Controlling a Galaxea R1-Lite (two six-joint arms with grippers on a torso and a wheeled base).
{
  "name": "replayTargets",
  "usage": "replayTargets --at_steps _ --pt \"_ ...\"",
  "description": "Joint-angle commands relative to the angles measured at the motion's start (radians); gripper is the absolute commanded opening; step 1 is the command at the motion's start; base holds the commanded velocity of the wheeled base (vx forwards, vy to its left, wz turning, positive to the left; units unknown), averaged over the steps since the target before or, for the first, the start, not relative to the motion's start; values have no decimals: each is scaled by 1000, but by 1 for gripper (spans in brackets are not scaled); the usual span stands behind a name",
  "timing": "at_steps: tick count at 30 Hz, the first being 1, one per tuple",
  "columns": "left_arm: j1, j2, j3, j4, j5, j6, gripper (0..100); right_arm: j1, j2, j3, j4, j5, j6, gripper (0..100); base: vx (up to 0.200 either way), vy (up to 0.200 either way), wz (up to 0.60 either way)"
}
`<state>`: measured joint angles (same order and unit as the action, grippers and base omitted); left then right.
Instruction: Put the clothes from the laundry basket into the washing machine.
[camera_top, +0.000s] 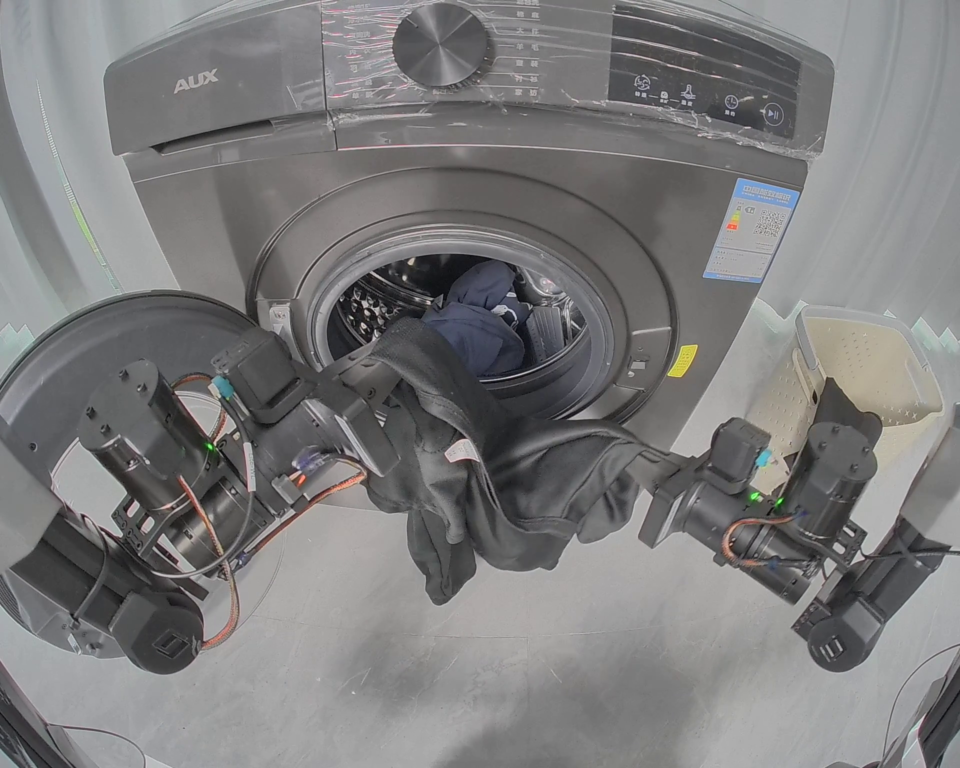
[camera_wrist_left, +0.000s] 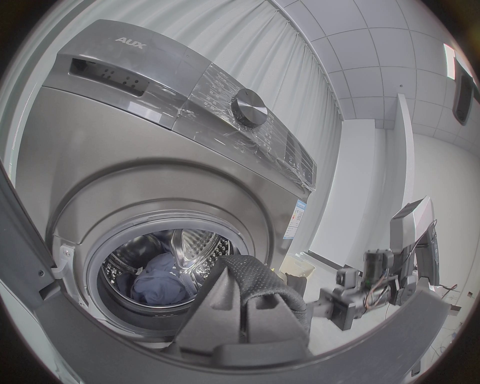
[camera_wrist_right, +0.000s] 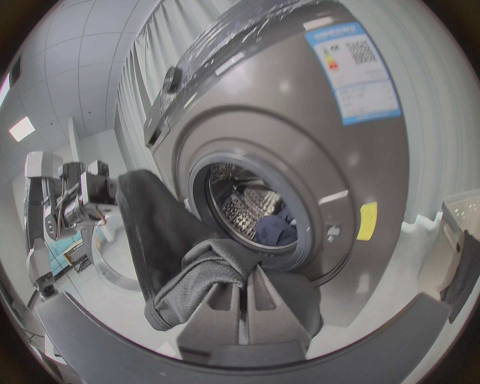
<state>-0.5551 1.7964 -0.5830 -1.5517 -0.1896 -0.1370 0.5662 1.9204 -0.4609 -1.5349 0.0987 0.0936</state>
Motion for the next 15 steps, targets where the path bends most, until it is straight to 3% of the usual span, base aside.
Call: replayTargets --at_steps 1,8,9,11,15 --pt "-16 11 -21 -1 1 -1 0 73 135 -35 -2 -1 3 0 0 0 0" --pt "-20 9 -31 -1 2 0 0 139 166 -58 -2 -31 20 0 0 0 0" --pt "-20 9 -31 -1 2 0 0 139 166 -58 -2 -31 20 100 0 0 0" --pt "-20 5 -35 -1 2 -1 0 176 187 -58 -1 -60 28 100 0 0 0" --pt "-19 0 -34 -1 15 -1 0 215 207 -32 7 -65 32 100 0 0 0"
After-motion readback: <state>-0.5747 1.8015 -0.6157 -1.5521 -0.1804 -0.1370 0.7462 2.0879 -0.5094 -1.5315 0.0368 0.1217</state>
